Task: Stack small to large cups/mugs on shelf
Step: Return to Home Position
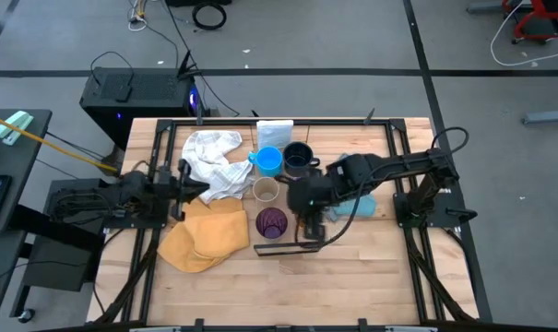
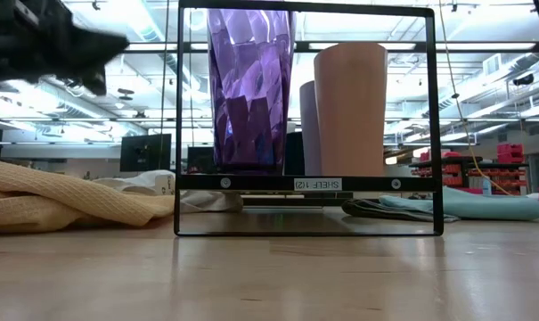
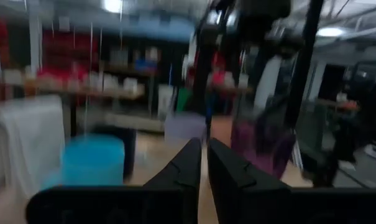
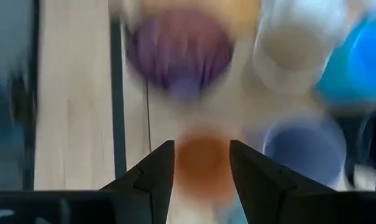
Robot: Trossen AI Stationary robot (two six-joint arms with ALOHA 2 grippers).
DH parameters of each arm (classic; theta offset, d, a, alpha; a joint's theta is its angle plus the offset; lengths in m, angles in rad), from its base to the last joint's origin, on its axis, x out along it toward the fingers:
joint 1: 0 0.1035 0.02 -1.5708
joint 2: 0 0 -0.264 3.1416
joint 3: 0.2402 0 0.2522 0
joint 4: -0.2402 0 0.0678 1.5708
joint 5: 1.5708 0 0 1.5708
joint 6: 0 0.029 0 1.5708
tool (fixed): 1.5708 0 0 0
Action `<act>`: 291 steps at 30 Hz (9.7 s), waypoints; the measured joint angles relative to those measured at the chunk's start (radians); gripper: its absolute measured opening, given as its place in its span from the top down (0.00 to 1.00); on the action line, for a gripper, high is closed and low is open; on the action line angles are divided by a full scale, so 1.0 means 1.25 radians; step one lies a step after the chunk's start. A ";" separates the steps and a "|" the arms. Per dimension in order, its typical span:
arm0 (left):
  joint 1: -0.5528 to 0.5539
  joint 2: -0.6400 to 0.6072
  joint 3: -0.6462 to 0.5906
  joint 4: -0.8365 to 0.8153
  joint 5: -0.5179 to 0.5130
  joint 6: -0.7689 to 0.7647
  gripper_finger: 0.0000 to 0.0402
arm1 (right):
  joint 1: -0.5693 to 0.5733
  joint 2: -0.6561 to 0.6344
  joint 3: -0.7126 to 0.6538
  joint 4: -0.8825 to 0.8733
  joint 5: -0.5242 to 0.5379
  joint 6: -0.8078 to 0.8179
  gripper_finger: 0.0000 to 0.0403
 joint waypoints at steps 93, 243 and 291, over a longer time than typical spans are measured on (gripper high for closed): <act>0.001 0.000 0.000 -0.062 -0.059 0.008 0.90 | -0.133 -1.288 -1.191 0.817 0.281 0.189 0.97; 0.000 0.130 -0.001 0.084 -0.081 0.090 0.94 | -0.145 -1.390 -1.548 1.167 0.135 -0.032 0.99; 0.000 0.131 -0.002 0.077 -0.033 0.042 0.92 | -0.145 -1.390 -1.548 1.119 0.063 0.020 0.96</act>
